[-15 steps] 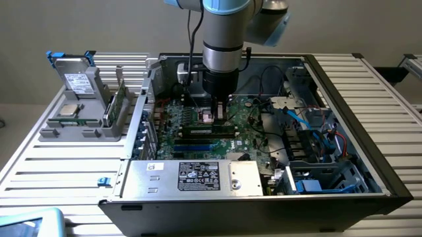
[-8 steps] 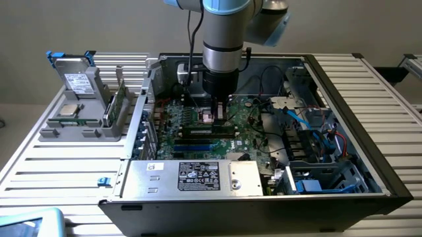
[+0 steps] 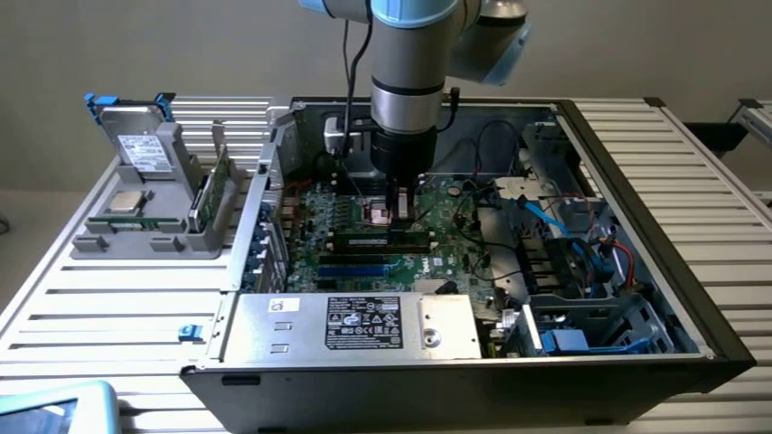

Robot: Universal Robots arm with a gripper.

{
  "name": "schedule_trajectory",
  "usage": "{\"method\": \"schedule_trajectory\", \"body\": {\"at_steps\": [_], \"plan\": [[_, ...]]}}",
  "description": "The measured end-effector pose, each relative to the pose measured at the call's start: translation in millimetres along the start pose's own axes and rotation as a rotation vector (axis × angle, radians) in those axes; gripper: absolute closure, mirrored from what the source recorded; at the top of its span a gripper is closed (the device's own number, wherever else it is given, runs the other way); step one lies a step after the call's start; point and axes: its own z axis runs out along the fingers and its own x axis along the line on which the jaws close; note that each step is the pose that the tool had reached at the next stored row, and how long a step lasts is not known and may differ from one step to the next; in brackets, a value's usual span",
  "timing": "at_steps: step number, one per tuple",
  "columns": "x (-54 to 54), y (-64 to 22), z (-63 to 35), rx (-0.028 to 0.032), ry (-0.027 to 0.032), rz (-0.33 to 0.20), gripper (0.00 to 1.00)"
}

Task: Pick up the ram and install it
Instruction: 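Insert the ram into the slot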

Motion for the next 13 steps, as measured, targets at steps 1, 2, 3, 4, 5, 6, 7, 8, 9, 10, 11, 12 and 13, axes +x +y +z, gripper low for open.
{"method": "schedule_trajectory", "body": {"at_steps": [1, 2, 3, 4, 5, 6, 7, 8, 9, 10, 11, 12, 13], "plan": [[0.0, 0.0, 0.0, 0.0001, -0.0001, 0.000, 0.87], [-0.1, 0.0, 0.0, 0.0000, -0.0001, 0.000, 0.87], [-0.1, 0.0, 0.1, 0.0001, -0.0002, 0.000, 0.87], [-0.1, 0.0, 0.0, 0.0000, -0.0002, 0.000, 0.87], [-0.1, 0.0, 0.0, 0.0000, -0.0002, 0.000, 0.87], [-0.2, 0.0, 0.0, 0.0000, -0.0005, 0.000, 0.87], [-0.2, 0.0, 0.0, 0.0000, -0.0010, 0.000, 0.87], [-0.2, 0.0, 0.0, 0.0001, -0.0013, 0.000, 0.87], [-0.2, 0.0, 0.0, 0.0001, -0.0017, 0.000, 0.87], [-0.2, 0.0, 0.0, 0.0000, -0.0021, 0.000, 0.87], [-0.2, 0.0, 0.0, 0.0000, -0.0025, 0.000, 0.87], [-0.2, 0.0, 0.0, 0.0000, -0.0028, 0.000, 0.87], [-0.2, 0.0, 0.0, 0.0000, -0.0030, 0.000, 0.87]]}}
